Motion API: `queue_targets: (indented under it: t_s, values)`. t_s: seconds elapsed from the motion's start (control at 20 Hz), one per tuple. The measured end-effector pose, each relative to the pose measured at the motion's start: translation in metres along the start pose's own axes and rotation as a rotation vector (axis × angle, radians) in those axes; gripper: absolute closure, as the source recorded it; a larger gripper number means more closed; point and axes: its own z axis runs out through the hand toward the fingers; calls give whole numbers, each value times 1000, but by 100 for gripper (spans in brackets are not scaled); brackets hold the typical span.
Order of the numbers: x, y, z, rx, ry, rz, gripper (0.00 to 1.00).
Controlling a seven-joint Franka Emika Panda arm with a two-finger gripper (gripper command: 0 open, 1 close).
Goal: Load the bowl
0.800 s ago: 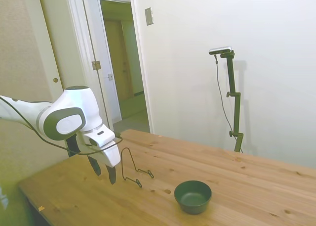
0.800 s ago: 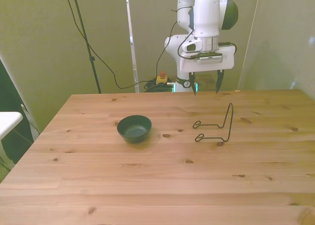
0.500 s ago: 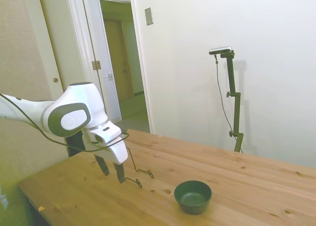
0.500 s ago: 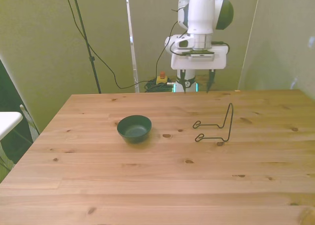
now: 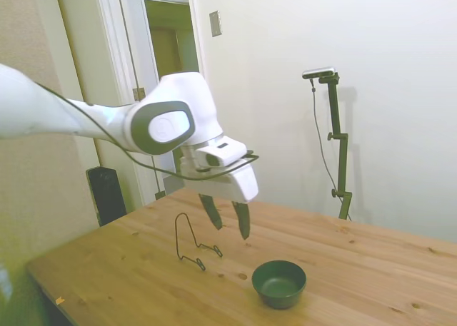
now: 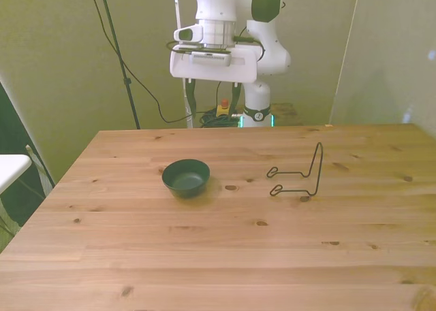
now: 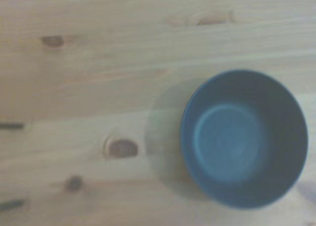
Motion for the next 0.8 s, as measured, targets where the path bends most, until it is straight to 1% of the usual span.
queue_targets:
  t_s: [0.15,0.25,0.35,0.45,0.6,0.8]
  values:
    - [32,-22,31,-52,-37,2,0]
    - [44,-30,50,-98,-50,-7,0]
    - [53,-31,59,-149,-57,-12,0]
    - [54,-28,58,-183,-48,-12,0]
    - [47,-25,62,-200,-35,-25,0]
    - [41,-32,89,-180,-45,-31,0]
